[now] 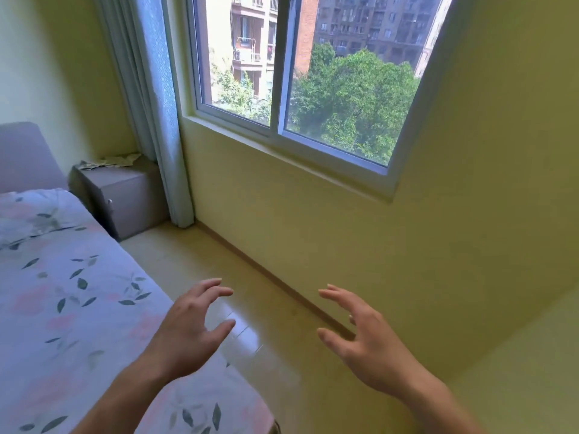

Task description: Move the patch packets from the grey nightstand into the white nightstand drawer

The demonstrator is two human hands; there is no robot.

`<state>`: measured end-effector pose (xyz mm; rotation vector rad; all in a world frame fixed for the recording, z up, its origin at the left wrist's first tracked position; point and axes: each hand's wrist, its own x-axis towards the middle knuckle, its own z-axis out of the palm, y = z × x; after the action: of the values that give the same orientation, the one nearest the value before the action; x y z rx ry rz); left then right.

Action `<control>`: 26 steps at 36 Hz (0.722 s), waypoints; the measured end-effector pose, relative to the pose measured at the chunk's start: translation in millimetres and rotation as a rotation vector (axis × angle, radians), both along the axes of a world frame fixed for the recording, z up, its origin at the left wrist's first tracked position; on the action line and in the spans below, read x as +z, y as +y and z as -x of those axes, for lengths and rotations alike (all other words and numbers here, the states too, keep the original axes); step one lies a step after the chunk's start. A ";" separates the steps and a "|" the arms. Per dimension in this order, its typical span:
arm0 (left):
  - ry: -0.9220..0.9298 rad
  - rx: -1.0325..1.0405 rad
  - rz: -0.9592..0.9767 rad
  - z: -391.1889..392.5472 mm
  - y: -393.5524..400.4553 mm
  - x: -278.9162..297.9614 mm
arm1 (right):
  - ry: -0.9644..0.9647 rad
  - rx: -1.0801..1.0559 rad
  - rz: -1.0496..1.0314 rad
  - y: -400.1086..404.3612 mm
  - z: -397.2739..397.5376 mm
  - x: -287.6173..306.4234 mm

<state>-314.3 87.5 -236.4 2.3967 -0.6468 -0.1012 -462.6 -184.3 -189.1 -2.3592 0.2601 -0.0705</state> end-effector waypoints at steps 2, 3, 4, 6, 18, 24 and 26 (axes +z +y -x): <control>-0.016 -0.026 -0.012 -23.2 -32.7 6.6 | -0.005 -0.016 -0.001 -26.0 -23.4 -0.1; -0.020 -0.036 -0.007 -32.7 -48.4 11.2 | -0.012 -0.027 -0.014 -38.4 -34.5 -0.2; -0.021 -0.045 0.010 -42.1 -64.2 15.6 | -0.020 -0.032 -0.031 -50.7 -46.0 -0.6; -0.022 -0.058 0.041 -60.4 -94.4 23.6 | -0.026 -0.017 -0.049 -73.3 -71.1 -1.6; -0.090 0.094 -0.006 -199.9 -217.0 21.0 | -0.039 0.179 -0.058 -214.1 -261.2 -18.3; -0.087 0.237 -0.021 -242.2 -250.1 27.2 | -0.046 0.297 -0.096 -260.8 -352.2 -5.3; -0.076 0.305 -0.045 -248.0 -248.6 29.6 | -0.045 0.364 -0.111 -260.2 -383.3 0.2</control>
<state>-66.3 -161.0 -206.8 2.5218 -0.3091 0.1059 -79.3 -444.6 -188.9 -2.2541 -0.1841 0.0637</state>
